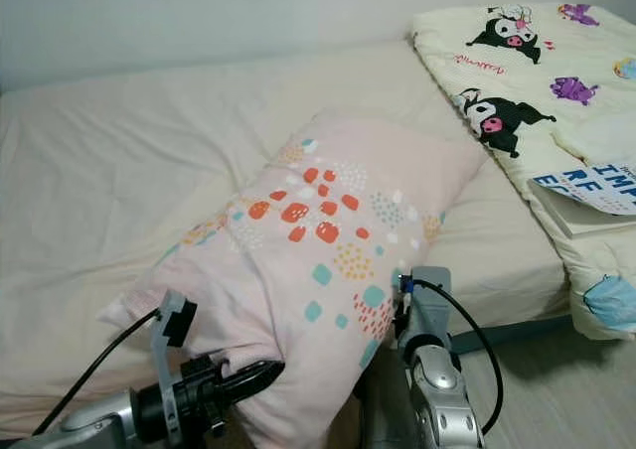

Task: Clean up the room

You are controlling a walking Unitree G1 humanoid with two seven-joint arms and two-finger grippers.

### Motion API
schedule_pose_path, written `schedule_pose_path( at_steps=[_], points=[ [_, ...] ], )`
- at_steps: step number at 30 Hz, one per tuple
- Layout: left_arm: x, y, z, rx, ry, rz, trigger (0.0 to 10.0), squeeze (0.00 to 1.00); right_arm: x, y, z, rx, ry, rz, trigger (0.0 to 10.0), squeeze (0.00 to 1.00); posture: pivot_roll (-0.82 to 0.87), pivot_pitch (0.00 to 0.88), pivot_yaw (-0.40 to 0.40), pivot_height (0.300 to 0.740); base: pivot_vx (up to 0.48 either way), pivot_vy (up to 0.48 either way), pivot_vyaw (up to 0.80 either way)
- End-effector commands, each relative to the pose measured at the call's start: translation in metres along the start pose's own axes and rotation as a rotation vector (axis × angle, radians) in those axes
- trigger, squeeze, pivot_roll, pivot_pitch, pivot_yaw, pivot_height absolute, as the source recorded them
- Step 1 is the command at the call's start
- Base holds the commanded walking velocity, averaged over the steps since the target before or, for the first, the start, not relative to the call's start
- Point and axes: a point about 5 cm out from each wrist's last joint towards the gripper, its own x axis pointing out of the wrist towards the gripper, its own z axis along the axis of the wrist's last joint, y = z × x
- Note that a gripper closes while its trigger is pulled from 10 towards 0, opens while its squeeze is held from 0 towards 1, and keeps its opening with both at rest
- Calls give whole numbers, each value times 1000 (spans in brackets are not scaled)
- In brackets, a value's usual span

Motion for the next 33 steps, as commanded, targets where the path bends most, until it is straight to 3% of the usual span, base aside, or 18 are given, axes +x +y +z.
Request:
schedule_pose_path(
  at_steps=[1,5,8,10,11,13,16,17,18,19,20,21,23,25,26,28,30,33],
  points=[
    [-13,6,12,55,3,17,10000,0,0,3,-5,8,9,2,10000,0,-34,127,5,508,0,0,0],
    [-30,12,21,77,26,0,10000,0,0,3,-7,7,16,0,10000,0,-30,125,7,508,0,0,0],
    [-48,18,20,127,124,-1,10000,0,0,3,-9,7,20,-1,10000,0,-23,126,11,508,0,0,0],
    [-71,27,15,173,307,31,10000,0,-1,4,-13,5,36,-1,10000,0,-19,124,11,508,0,0,0],
    [-71,27,15,173,307,31,10000,0,-1,4,-13,5,36,-1,10000,0,-19,124,11,508,0,0,0],
    [-87,37,13,217,439,81,10000,0,-1,5,-16,1,50,0,10000,0,-18,122,10,508,0,0,0],
    [-96,63,27,309,466,256,10000,0,-2,5,-18,-5,54,-3,10000,0,-12,120,5,508,0,0,0],
    [-99,81,41,392,445,383,10000,0,-2,4,-19,-5,56,-6,10000,0,-11,115,3,508,0,0,0],
    [-99,81,41,392,445,383,10000,0,-2,4,-19,-5,56,-6,10000,0,-11,115,3,508,0,0,0],
    [-101,102,62,472,381,560,10000,0,-4,3,-22,-10,69,-15,10000,0,-13,110,0,508,0,0,0],
    [-101,102,62,472,381,560,10000,0,-4,3,-22,-10,69,-15,10000,0,-13,110,0,508,0,0,0],
    [-103,119,82,548,306,715,10000,0,-5,2,-25,-14,84,-27,10000,0,-16,107,-2,508,0,0,0],
    [-103,119,82,548,306,715,10000,0,-5,2,-25,-14,84,-27,10000,0,-16,107,-2,508,0,0,0],
    [-102,144,127,588,3,1010,10000,0,-11,-4,-35,-26,112,-48,10000,0,-14,94,-7,508,0,0,0],
    [-102,144,127,588,3,1010,10000,0,-11,-4,-35,-26,112,-48,10000,0,-14,94,-7,508,0,0,0],
    [-93,154,143,524,-182,1111,10000,0,-16,-8,-40,-31,121,-52,10000,0,-14,94,-7,508,0,0,0],
    [-73,160,134,528,-125,1040,10000,0,-18,-10,-40,-35,118,-53,10000,0,-33,88,7,508,0,0,0],
    [-62,160,125,551,-63,989,10000,0,-18,-11,-39,-34,113,-59,10000,0,-33,87,8,508,0,0,0]
  ],
)
